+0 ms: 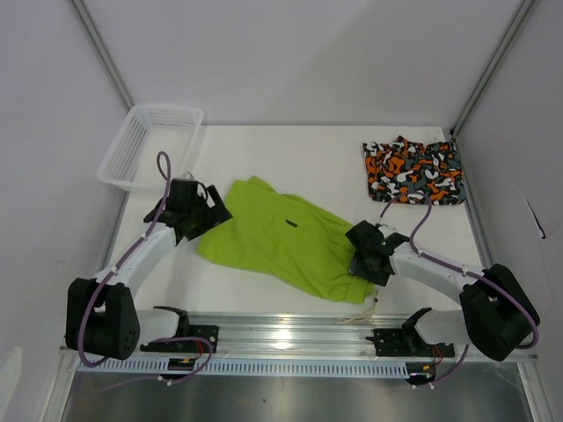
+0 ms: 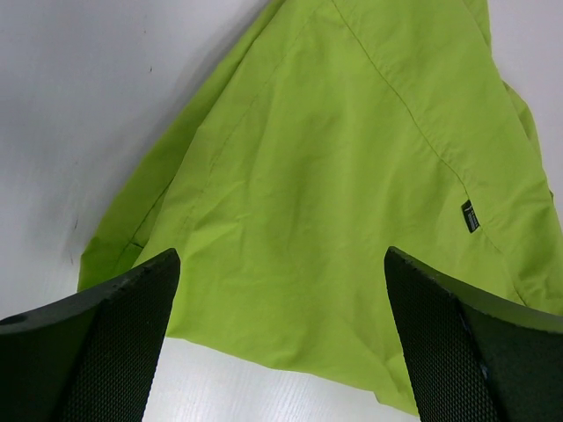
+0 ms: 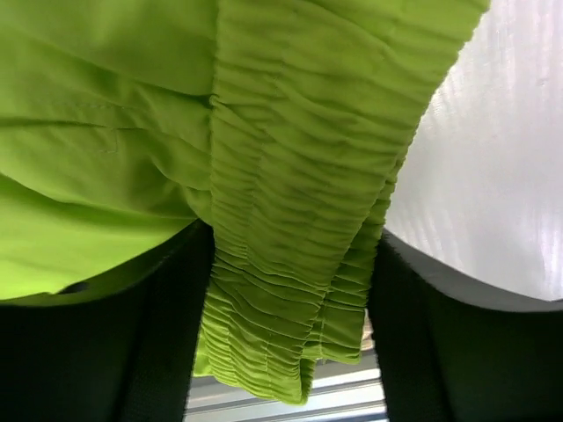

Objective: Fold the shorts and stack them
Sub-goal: Fold the shorts

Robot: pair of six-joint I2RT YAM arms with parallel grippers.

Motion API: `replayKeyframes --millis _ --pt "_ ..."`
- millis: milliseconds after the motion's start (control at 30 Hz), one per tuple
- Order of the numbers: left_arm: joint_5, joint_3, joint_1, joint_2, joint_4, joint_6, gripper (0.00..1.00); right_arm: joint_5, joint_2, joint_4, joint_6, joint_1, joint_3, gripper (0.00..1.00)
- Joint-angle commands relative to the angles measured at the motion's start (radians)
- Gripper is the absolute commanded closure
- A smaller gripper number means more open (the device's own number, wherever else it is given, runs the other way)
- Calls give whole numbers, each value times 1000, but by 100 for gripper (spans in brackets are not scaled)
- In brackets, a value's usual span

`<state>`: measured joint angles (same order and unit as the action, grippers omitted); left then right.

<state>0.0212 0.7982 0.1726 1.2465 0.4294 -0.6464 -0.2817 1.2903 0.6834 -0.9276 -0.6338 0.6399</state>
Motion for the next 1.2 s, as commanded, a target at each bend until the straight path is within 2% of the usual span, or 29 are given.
replayKeyframes --millis 0,33,133,200,267,600,767,1000,1167 --pt "-17 -36 7 -48 -6 8 1 -33 0 -27 -31 -10 -32 42" --pt "-17 -36 7 -59 -4 7 1 -39 -12 -24 -33 -10 -34 58" --pt "-17 -53 7 -73 9 8 1 -51 -25 -18 -31 -9 -26 61" --pt "-43 -70 7 -84 11 5 1 -60 -26 -21 -20 2 -16 67" --pt "-38 -71 7 -87 15 4 1 -47 -16 -33 10 40 -6 81" --pt "-35 -96 7 -124 46 -1 1 -5 131 -133 157 201 110 77" --pt "11 -126 7 -104 34 -4 1 9 224 -157 199 235 181 76" --pt "-4 -134 1 30 -81 -58 1 38 228 -203 219 238 170 76" --pt "-17 -146 -13 138 -251 -154 1 70 186 -223 234 238 139 76"
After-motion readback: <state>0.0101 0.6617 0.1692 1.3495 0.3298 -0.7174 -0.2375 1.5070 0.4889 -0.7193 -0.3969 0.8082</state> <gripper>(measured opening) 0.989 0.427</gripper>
